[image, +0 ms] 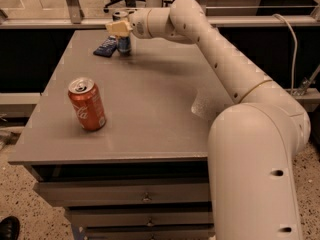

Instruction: Move redbull can near rxbar blueberry

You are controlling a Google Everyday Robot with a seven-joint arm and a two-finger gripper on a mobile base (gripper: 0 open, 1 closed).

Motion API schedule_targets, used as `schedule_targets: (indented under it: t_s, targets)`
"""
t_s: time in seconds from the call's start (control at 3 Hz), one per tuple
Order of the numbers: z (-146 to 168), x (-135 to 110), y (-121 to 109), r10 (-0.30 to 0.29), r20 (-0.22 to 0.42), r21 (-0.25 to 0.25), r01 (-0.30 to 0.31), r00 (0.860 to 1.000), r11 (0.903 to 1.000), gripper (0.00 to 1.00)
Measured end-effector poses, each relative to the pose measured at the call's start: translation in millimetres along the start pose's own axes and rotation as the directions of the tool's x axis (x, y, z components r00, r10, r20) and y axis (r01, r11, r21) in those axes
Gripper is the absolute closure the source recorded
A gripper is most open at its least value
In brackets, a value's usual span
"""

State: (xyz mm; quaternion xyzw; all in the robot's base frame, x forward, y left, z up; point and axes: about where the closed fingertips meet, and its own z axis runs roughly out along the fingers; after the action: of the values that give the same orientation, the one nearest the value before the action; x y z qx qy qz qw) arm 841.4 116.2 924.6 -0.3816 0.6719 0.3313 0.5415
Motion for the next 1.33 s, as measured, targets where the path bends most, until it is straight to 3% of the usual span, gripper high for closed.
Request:
schedule_targets:
  t_s: [0.33, 0.67, 1.0, 1.33]
  targets:
    - [2.2, 3.4, -1.2, 0.018, -0.003, -0.004, -0.018, 1.0, 0.9998, 0.52]
    - [5.6, 9.0, -0.7, 0.039, -0.005, -0.014, -0.039, 0.999, 0.9992, 0.2]
    - [6.8, 11.2, 0.1, 0.048, -0.004, -0.019, -0.048, 0.999, 0.9987, 0.0]
    - [3.3, 12.0, -0.1, 0.05, -0.002, -0.02, -0.05, 0.999, 0.9986, 0.0]
